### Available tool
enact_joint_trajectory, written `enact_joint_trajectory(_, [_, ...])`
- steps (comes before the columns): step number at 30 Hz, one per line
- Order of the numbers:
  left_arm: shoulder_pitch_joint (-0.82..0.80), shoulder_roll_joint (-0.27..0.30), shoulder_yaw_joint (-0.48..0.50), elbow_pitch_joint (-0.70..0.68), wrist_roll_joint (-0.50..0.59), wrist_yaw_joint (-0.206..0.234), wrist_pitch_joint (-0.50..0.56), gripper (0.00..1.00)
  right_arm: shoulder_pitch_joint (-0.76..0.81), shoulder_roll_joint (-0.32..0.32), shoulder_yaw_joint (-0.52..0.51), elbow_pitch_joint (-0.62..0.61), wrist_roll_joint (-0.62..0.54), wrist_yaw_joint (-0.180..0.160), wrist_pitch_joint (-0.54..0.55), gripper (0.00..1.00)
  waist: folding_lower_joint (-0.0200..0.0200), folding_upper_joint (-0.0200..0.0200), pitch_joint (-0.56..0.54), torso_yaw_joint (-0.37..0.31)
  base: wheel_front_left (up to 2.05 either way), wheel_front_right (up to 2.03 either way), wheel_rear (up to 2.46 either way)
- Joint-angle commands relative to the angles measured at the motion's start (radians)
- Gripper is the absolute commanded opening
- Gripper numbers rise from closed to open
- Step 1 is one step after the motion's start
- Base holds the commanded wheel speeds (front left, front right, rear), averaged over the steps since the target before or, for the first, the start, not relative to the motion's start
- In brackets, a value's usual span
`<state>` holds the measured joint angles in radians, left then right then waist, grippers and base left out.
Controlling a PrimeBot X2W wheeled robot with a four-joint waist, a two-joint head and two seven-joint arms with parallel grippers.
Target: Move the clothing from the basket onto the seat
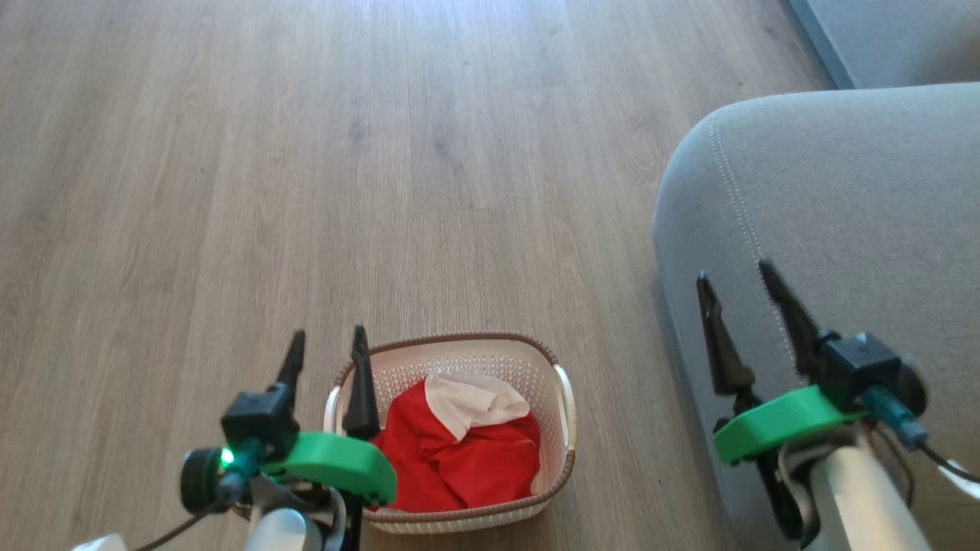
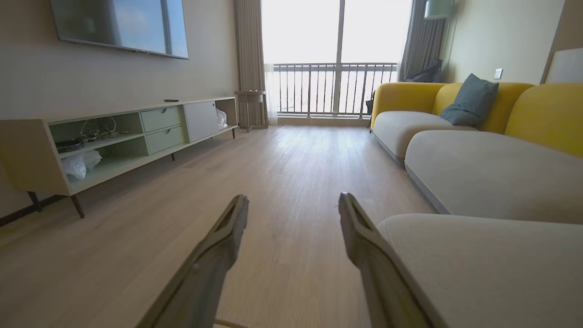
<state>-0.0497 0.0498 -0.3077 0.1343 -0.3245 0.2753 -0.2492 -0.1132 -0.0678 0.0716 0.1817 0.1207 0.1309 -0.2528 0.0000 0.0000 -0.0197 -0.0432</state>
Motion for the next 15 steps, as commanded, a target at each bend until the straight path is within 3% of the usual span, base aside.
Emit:
enact_joint_trajectory(1, [-0.030,0.001,0.023,-0.012,0.008,-0.007,-0.013,1.00,-0.026,0.003,0.019,0.010,0.032,0.000,-0.009,1.00,0.0000,0.0000,-0.004,-0.001,0.00,0.00,0.00])
enact_joint_trajectory(7, [-0.017,0.001,0.023,0.040,-0.001,-0.021,-0.013,1.00,-0.045,-0.016,0.056,0.100,0.044,0.000,-0.009,1.00,0.0000,0.0000,-0.007,-0.004,0.00,0.00,0.00])
enact_joint_trajectory(15, [-0.020,0.001,0.025,0.062,-0.016,-0.027,-0.013,1.00,-0.060,-0.022,0.072,0.123,0.049,0.000,-0.009,1.00,0.0000,0.0000,-0.005,-0.005,0.00,0.00,0.00])
